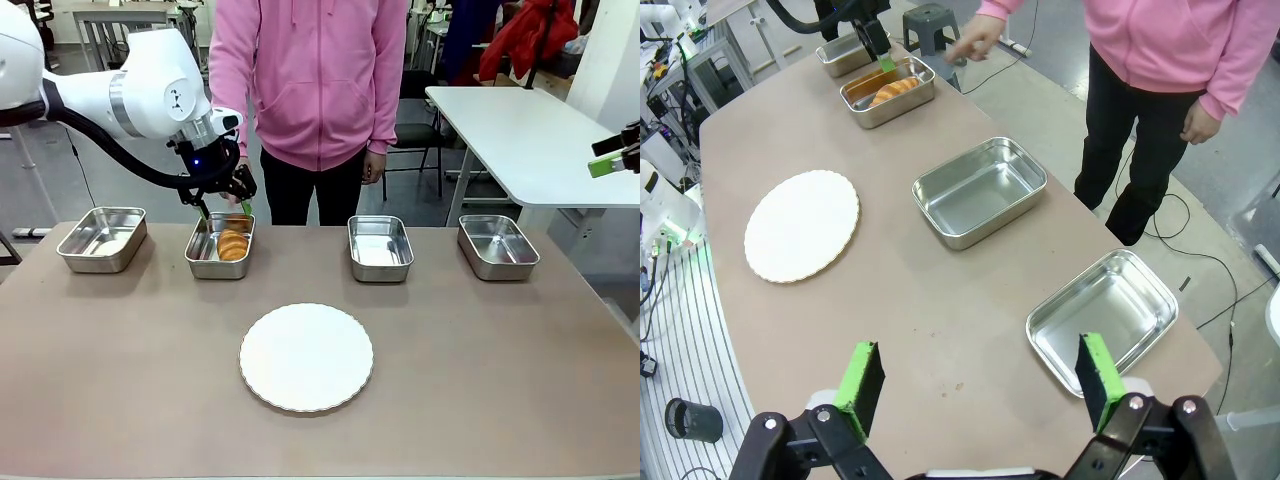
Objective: Place the bread in the container.
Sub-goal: Place the Butter Roll into the Airtight Container indicated by the human.
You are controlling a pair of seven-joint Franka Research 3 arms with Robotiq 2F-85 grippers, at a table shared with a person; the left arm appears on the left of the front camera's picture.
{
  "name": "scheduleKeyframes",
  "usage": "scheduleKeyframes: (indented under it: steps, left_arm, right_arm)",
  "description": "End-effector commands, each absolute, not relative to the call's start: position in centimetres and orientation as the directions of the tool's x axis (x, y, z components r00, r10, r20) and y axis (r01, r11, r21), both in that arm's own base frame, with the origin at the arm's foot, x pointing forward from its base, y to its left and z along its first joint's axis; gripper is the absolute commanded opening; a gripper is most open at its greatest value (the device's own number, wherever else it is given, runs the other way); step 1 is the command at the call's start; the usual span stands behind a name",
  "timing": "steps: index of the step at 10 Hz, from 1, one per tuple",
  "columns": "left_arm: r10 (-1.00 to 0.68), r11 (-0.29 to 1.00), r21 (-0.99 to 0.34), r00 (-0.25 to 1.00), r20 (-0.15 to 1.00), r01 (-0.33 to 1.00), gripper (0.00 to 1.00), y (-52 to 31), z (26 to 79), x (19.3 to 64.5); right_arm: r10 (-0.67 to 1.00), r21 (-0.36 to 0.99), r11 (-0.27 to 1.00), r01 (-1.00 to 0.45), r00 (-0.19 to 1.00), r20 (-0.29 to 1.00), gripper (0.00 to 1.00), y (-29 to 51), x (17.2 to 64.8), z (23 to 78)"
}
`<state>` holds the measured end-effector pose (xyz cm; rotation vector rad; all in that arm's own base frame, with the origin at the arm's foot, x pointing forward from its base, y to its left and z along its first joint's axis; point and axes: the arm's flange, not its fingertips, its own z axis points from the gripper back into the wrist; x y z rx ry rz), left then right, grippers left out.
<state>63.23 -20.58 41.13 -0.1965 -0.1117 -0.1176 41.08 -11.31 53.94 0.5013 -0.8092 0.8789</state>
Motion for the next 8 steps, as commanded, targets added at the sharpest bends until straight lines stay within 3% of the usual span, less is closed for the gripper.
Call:
scheduleKeyframes:
  steps: [1, 4, 8]
  left_arm:
    - [-0.082, 0.980, -0.164, 0.978, 0.190, 0.114, 1.00, -18.3, 43.0, 58.6]
    - [-0.127, 0.976, -0.144, 0.967, 0.220, 0.161, 1.00, -14.3, 45.3, 50.3]
    - [-0.043, 0.988, -0.127, 0.940, 0.340, 0.091, 1.00, -11.5, 46.5, 37.1]
  right_arm:
    - [0.472, 0.061, 0.551, -0.832, 0.371, 0.800, 1.00, -11.3, 41.0, 54.2]
    - [0.472, 0.061, 0.551, -0.832, 0.371, 0.800, 1.00, -11.3, 41.0, 54.2]
    - [0.472, 0.061, 0.551, -0.832, 0.371, 0.800, 1.00, -11.3, 41.0, 54.2]
